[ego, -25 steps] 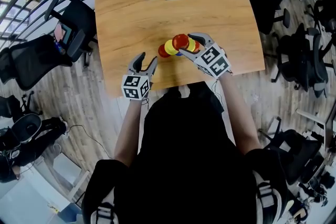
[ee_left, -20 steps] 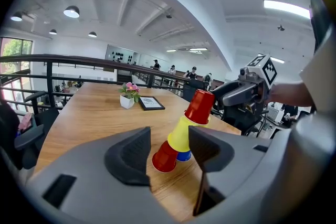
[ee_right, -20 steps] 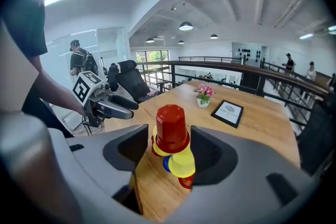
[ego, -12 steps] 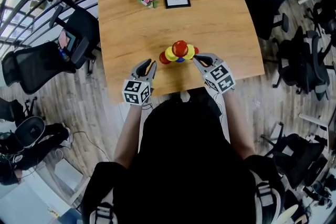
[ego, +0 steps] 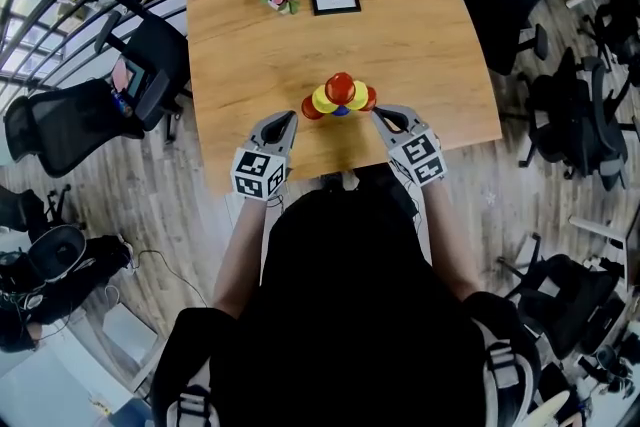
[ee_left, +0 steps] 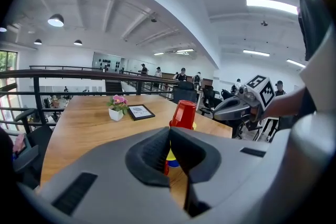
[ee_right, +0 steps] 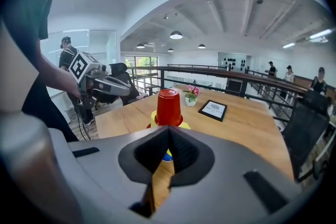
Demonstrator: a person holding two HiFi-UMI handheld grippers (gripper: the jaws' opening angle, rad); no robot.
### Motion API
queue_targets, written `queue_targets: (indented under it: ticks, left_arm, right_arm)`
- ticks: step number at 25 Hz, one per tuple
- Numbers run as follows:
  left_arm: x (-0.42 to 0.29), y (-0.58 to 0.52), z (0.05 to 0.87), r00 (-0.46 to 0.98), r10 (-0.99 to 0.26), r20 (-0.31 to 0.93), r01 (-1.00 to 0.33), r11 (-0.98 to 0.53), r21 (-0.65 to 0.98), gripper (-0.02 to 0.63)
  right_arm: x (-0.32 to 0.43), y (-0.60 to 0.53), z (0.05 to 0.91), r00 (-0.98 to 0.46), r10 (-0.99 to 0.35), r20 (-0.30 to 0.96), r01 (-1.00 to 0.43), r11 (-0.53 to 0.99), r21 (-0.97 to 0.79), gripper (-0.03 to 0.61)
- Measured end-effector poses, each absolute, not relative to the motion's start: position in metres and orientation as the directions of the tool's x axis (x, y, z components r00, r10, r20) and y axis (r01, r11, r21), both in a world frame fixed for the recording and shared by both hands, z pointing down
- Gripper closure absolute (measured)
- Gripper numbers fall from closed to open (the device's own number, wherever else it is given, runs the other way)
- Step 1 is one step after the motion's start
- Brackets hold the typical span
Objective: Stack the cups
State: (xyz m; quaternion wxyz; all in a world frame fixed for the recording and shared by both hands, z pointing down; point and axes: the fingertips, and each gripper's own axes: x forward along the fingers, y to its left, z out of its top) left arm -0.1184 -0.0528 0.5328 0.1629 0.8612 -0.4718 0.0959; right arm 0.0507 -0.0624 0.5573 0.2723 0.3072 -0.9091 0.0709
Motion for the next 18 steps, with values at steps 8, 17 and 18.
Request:
queue_targets:
  ticks: [8, 17, 18]
  left_arm:
    - [-0.1163, -0.0492, 0.5329, 0.542, -0.774, 0.328, -0.840, -0.511, 0.182, 0.592]
    - [-0.1172, -0.0461, 0.5352, 0.539, -0.772, 0.336, -0.842, -0.508, 0.182, 0.592]
    - [-0.1174, -0.0463, 0.5350, 0.538, -0.772, 0.337, -0.842, -0.508, 0.181, 0.592]
  right_arm:
    - [0.0563, -0.0607, 0.5604, -0.657, -0.527, 0.539, -0.608, 0.793, 0.036, 0.571]
    - [0.0562, -0.0596, 0.5664, -0.655, -0.531, 0.537, -0.608, 0.793, 0.044, 0.572]
    - [0.0562, -0.0598, 0.5666, -0.655, -0.531, 0.538, -0.606, 0.794, 0.045, 0.571]
